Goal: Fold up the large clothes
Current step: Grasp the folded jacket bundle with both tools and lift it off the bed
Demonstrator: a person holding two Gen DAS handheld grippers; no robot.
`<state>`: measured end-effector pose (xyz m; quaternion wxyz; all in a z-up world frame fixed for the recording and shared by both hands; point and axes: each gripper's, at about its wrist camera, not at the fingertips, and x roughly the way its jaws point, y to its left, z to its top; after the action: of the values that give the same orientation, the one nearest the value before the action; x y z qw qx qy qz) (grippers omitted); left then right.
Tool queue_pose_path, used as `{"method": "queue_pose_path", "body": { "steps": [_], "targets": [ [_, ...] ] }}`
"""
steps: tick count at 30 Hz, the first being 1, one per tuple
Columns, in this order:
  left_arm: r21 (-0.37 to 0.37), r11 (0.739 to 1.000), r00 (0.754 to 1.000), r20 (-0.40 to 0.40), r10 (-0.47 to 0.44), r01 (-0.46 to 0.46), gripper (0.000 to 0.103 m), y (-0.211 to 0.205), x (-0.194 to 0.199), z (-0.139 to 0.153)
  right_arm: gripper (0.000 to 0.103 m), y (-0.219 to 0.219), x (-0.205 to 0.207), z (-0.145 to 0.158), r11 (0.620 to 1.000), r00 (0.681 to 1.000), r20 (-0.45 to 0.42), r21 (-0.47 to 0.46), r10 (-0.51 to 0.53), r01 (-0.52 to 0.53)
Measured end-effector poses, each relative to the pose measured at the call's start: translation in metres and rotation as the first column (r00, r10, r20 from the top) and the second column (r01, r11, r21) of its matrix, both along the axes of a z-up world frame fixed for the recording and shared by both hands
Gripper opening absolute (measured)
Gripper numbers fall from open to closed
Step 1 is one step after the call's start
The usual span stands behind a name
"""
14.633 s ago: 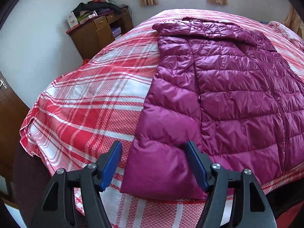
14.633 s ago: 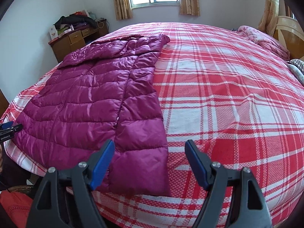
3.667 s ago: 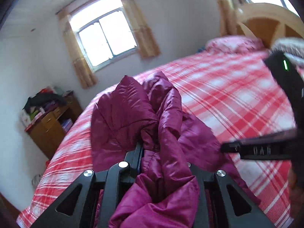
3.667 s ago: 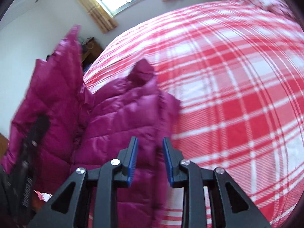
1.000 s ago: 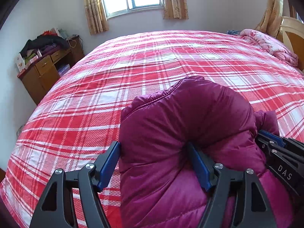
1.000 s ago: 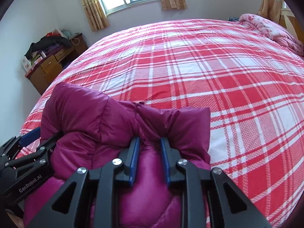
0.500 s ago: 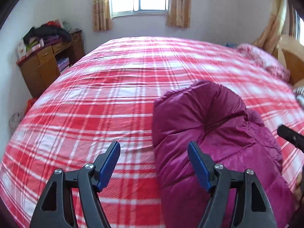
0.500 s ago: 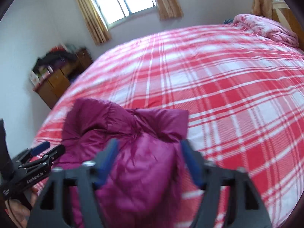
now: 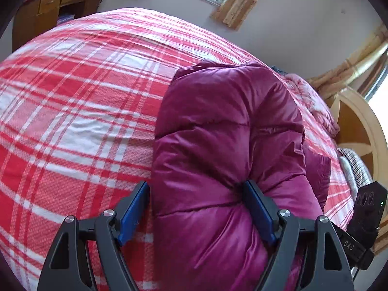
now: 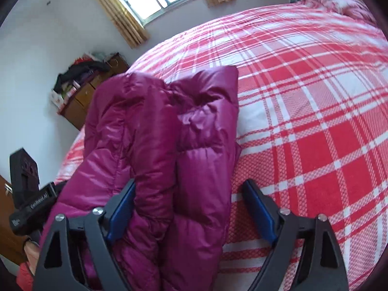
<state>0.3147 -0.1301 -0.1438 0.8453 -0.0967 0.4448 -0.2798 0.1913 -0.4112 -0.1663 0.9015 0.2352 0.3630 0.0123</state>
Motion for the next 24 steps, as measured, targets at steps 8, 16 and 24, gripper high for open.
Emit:
{"method": "queue_pose_path", "body": {
  "steps": [8,16,24],
  "targets": [
    [0.159,0.987,0.99,0.136,-0.029,0.007,0.041,-0.012,-0.043,0.035,0.034,0.022,0.001,0.008,0.999,0.998,-0.05,0.025,0.048,-0.046],
    [0.203,0.973,0.975,0.216,0.06,-0.105,0.037,0.047,-0.096,0.06,0.026,0.072,-0.03,0.022,0.992,0.993,-0.012,0.063,0.114,-0.113],
    [0.209,0.941,0.943,0.26,0.208,-0.266,0.037,0.144,-0.123,0.069,0.026,0.148,-0.031,0.029,0.966,0.97,0.039,0.08,0.241,-0.244]
  ]
}}
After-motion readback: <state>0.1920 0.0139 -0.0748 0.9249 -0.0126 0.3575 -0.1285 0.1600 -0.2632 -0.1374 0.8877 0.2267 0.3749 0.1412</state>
